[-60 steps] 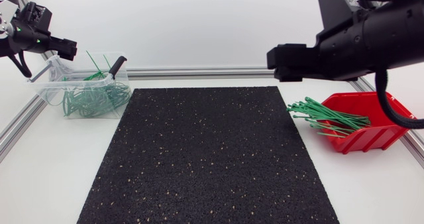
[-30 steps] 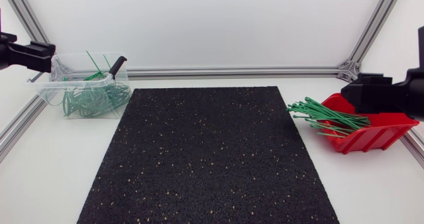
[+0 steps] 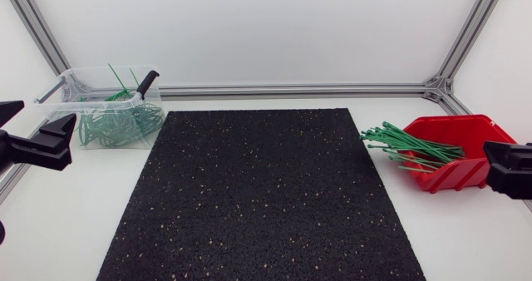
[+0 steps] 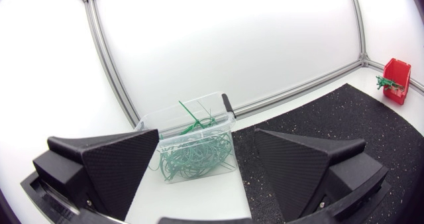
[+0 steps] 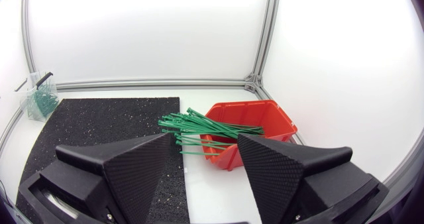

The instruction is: Take a green cable tie from the red box, thread the tail through the head to close it, then place it in the transparent bin on the left.

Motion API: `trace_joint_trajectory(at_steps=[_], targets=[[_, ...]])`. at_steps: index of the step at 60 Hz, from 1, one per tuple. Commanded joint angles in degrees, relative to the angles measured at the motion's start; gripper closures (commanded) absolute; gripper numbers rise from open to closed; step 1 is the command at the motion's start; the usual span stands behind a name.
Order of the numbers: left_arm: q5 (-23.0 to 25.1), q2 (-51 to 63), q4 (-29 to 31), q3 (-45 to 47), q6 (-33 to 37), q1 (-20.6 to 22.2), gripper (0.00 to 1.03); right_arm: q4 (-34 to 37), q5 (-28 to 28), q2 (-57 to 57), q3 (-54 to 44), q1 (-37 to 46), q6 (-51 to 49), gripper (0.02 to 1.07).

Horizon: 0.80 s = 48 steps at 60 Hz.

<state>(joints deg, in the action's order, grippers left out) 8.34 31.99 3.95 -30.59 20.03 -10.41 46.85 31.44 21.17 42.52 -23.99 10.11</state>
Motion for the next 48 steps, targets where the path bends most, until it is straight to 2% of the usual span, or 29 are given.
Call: trace_joint_trajectory(at_steps=[1, 14, 30, 48], targets=[[0.2, -3.2, -1.0, 2.9, -2.0, 0.9, 0.03, -1.9, 0.5, -3.2, -3.6, 1.3, -3.4, 0.31], [-1.8, -10.0, -1.6, 9.4, -6.1, 3.3, 0.03, -3.7, 0.5, -10.0, -9.1, 2.2, -5.5, 0.32], [-4.4, -18.7, -2.6, 17.8, -11.6, 6.1, 0.03, -5.3, 0.5, -15.5, -10.1, 3.0, -8.5, 0.32], [-7.4, -28.7, -3.6, 27.4, -18.0, 9.3, 0.03, -15.7, 2.0, -21.5, -16.2, 6.6, -15.7, 0.38]])
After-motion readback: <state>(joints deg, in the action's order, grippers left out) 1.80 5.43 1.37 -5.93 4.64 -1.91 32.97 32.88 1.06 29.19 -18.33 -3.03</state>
